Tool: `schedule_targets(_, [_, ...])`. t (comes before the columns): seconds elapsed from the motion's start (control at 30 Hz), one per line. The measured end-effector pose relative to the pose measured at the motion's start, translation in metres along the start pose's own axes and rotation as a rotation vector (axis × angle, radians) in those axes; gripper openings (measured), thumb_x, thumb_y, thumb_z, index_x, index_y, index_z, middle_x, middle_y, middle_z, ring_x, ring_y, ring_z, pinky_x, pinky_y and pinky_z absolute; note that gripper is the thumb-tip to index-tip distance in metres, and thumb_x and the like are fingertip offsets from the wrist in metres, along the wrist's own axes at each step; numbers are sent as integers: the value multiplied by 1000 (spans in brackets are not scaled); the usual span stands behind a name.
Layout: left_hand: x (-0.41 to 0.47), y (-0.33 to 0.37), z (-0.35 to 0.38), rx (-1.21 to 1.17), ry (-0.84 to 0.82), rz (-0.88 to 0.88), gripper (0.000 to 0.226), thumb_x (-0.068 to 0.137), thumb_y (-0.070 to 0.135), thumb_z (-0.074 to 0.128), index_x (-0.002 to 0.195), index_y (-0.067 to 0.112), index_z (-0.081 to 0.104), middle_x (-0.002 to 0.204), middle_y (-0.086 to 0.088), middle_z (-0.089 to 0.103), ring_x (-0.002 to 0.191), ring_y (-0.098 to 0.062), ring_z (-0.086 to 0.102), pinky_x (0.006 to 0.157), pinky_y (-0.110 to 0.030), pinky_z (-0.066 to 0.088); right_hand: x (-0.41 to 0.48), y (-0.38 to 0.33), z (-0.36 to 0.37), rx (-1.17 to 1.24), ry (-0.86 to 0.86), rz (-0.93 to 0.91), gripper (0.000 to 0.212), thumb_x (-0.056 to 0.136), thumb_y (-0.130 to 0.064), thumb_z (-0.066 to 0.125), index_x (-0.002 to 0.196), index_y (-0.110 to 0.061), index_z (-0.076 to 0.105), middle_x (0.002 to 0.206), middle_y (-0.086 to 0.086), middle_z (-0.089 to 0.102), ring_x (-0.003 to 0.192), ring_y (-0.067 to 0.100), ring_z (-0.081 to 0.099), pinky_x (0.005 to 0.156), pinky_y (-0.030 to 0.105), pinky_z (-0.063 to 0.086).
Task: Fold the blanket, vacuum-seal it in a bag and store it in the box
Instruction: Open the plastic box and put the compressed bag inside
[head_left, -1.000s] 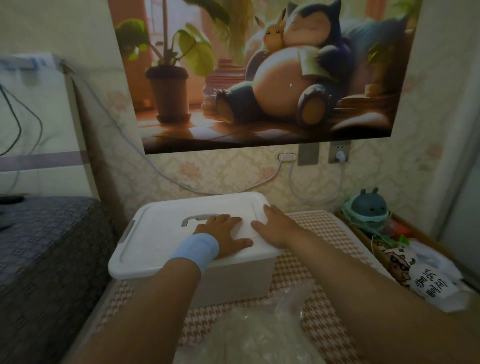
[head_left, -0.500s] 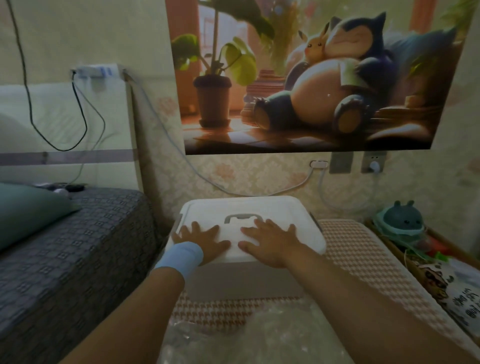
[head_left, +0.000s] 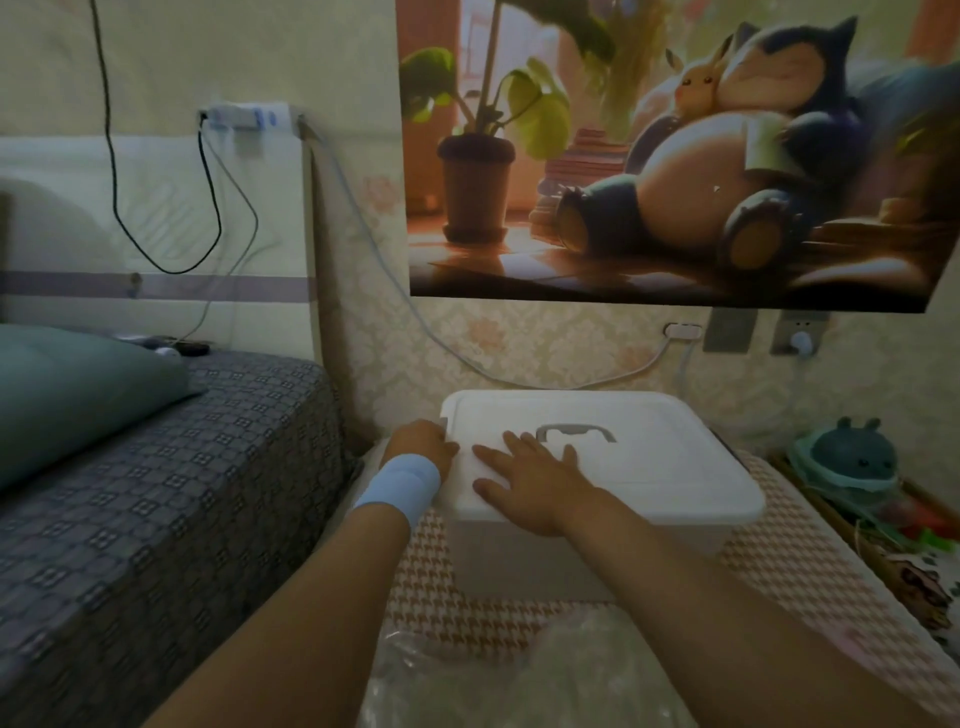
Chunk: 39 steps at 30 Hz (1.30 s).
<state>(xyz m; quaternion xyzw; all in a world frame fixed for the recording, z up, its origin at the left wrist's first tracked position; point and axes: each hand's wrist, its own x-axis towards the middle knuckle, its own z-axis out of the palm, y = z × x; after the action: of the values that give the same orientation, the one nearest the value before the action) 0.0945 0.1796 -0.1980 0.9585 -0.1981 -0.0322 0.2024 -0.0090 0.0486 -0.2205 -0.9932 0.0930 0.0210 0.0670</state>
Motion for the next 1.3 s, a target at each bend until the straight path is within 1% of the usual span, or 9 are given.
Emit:
schedule_targets(0.17, [10, -6, 7, -180, 95, -137, 36, 98, 33, 49, 114, 8, 70, 111, -15, 69, 94, -34, 65, 84, -37, 55, 1, 1, 5, 5, 44, -2, 62, 97, -69, 22, 154, -49, 9, 167, -2, -1, 154, 24, -2, 117, 66, 0])
schedule_targets(0.33, [9, -10, 8, -31, 99, -101, 29, 98, 19, 47, 101, -1, 68, 101, -18, 68, 91, -34, 65, 81, -40, 56, 1, -4, 7, 4, 67, -3, 61, 98, -67, 24, 155, -48, 12, 167, -3, 1, 153, 23, 0, 117, 65, 1])
schedule_targets(0.53, [7, -7, 6, 87, 93, -3, 32, 98, 16, 42, 128, 10, 49, 136, -14, 45, 114, -34, 53, 91, -43, 48, 0, -2, 7, 16, 62, 6, 61, 98, -67, 23, 155, -48, 10, 167, -2, -1, 154, 23, -2, 117, 65, -1])
schedule_targets(0.7, [-1, -1, 11, 111, -152, 21, 61, 99, 50, 35, 143, 7, 35, 142, -18, 44, 123, -34, 49, 97, -39, 41, -4, -2, 4, 58, 42, -16, 63, 99, -66, 27, 156, -45, 13, 167, -1, -3, 153, 23, -5, 118, 63, -4])
schedule_targets(0.8, [-9, -2, 15, 154, -151, -15, 73, 96, 56, 37, 151, 13, 18, 154, -16, 26, 133, -36, 37, 105, -43, 37, -18, 16, -4, 79, 93, -32, 62, 98, -66, 32, 155, -42, 23, 167, -1, -3, 153, 21, -10, 118, 62, -8])
schedule_targets(0.93, [-15, 22, 17, 293, -100, 78, 75, 93, 65, 27, 153, 24, 9, 160, -10, 8, 142, -36, 21, 113, -51, 25, -42, 73, -17, -57, 187, 284, 66, 96, -71, 22, 155, -44, 14, 167, 3, -10, 151, 30, -17, 112, 70, -12])
schedule_targets(1.03, [-26, 56, 28, 314, -219, 194, 80, 86, 77, 22, 152, 36, 7, 161, -2, -2, 147, -32, 8, 116, -56, 13, -65, 112, -18, -9, 43, 518, 75, 87, -83, 15, 154, -50, 4, 165, 6, -18, 149, 40, -19, 110, 75, -7])
schedule_targets(1.13, [-34, 63, 41, 383, -234, 206, 77, 82, 80, 16, 149, 43, 11, 161, 8, 1, 147, -29, 5, 112, -64, 7, -74, 114, -14, 9, -22, 528, 84, 80, -90, 14, 153, -52, -2, 165, 9, -17, 150, 43, -10, 111, 74, -4])
schedule_targets(1.3, [-26, 39, 27, 347, -97, 62, 67, 86, 70, 28, 144, 35, 27, 153, -1, 25, 138, -32, 27, 107, -58, 27, -73, 97, -26, -20, 1, 387, 79, 87, -83, 22, 155, -46, 11, 166, 9, 1, 150, 42, 7, 114, 69, 5])
